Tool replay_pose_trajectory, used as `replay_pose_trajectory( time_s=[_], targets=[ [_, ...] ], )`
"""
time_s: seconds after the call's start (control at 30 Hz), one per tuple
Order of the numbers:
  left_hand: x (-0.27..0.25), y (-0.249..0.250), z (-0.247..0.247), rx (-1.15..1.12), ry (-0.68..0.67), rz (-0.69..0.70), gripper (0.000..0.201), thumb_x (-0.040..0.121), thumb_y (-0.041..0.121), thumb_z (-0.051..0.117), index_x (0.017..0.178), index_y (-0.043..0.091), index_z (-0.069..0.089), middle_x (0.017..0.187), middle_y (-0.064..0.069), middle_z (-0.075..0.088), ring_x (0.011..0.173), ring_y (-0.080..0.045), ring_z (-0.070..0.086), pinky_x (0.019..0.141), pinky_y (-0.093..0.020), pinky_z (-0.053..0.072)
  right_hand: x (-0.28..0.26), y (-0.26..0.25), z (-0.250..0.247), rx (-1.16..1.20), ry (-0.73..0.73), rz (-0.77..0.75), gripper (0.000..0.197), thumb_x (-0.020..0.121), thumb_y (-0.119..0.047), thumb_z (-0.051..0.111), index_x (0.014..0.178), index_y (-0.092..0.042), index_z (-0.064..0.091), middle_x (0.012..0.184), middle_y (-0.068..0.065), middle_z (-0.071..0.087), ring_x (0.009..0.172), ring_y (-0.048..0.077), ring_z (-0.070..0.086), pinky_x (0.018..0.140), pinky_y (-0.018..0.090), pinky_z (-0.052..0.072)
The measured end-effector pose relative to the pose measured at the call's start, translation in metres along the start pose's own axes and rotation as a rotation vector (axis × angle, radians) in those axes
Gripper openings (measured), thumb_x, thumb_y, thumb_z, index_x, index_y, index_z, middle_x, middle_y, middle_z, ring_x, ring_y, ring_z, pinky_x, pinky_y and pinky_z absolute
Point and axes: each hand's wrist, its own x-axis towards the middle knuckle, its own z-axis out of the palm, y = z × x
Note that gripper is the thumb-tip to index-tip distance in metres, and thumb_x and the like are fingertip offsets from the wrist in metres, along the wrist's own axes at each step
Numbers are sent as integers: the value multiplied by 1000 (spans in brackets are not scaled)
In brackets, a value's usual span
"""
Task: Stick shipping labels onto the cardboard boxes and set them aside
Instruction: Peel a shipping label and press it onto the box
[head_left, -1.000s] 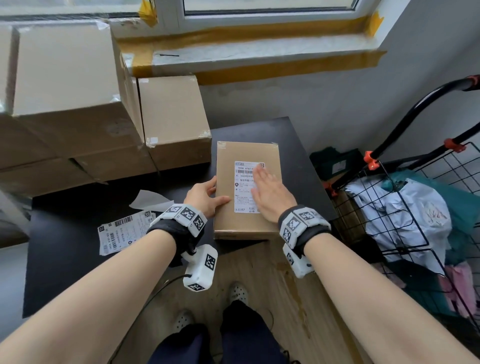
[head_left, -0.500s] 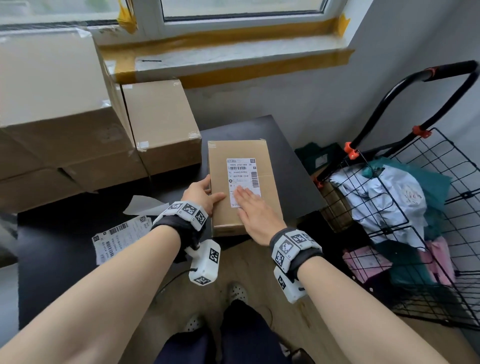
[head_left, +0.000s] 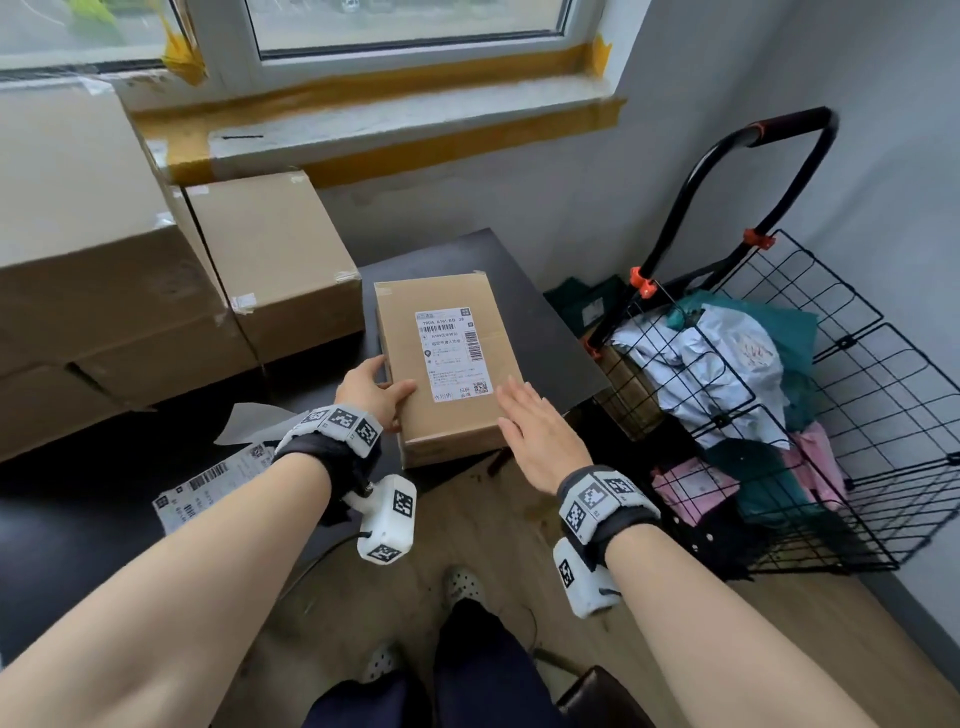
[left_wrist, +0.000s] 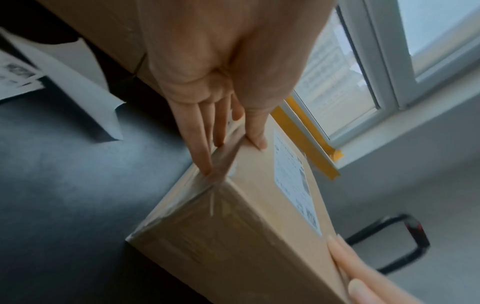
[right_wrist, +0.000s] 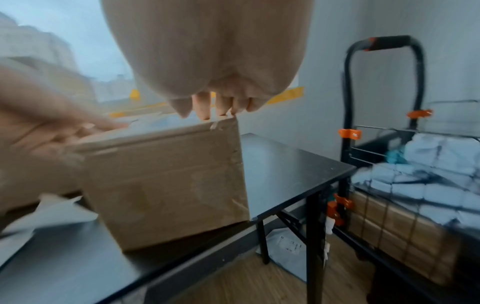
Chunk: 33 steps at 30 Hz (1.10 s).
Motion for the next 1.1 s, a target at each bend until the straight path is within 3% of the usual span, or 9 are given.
replay_pose_trajectory(
  time_s=[0.1, 0.23, 0.4, 0.6, 0.77, 1.0, 1.1],
  targets=[
    [-6, -1, -4, -142, -51, -34, 61, 89, 0, 58, 144, 13, 33, 87, -6, 59, 78, -28, 60, 79, -43, 50, 5, 2, -5, 329, 100, 159, 50, 100, -27, 39, 148, -19, 26, 158, -4, 17, 145, 14, 17, 119, 34, 16],
    [-9, -2, -10, -202, -113, -61, 60, 86, -13, 54, 140, 10, 40, 107, -14, 57, 99, -28, 56, 83, -41, 48, 20, 5, -5, 662, 136, 271, 59, 94, -13, 53, 147, -16, 27, 151, 3, 35, 139, 21, 33, 116, 42, 27],
    [-6, 1, -5, -247, -131, -43, 62, 84, -16, 54, 140, 7, 39, 118, -16, 56, 103, -27, 56, 90, -40, 47, 34, 13, -22, 874, 101, 247, 57, 88, 8, 54, 140, -9, 39, 139, 8, 50, 125, 16, 48, 109, 36, 39],
    [21, 31, 15, -304, -123, -16, 68, 79, -21, 56, 139, 9, 40, 128, -14, 56, 105, -22, 57, 83, -35, 52, 82, 47, -59, 934, 67, 182, 59, 84, 14, 53, 137, -10, 45, 136, 6, 53, 126, 20, 50, 106, 39, 42],
    [60, 74, 42, -346, -65, 29, 68, 77, -21, 58, 137, 8, 44, 133, -11, 54, 108, -16, 54, 65, -19, 57, 152, 80, -102, 977, 18, 132, 64, 79, 20, 49, 136, -11, 46, 136, 6, 53, 127, 20, 49, 106, 41, 42],
    [121, 116, 77, -357, 62, 39, 65, 78, -21, 56, 136, 5, 44, 136, -12, 52, 107, -17, 55, 66, -17, 55, 238, 111, -141, 1027, -57, 129, 64, 77, 25, 45, 133, -7, 48, 132, 9, 55, 123, 20, 49, 98, 35, 46],
    [143, 128, 84, -337, 92, 33, 66, 78, -21, 56, 136, 7, 44, 137, -12, 51, 109, -17, 57, 66, -19, 55, 265, 118, -148, 1001, -85, 148, 64, 77, 24, 45, 132, -9, 49, 132, 9, 55, 126, 20, 48, 102, 39, 45]
  ],
)
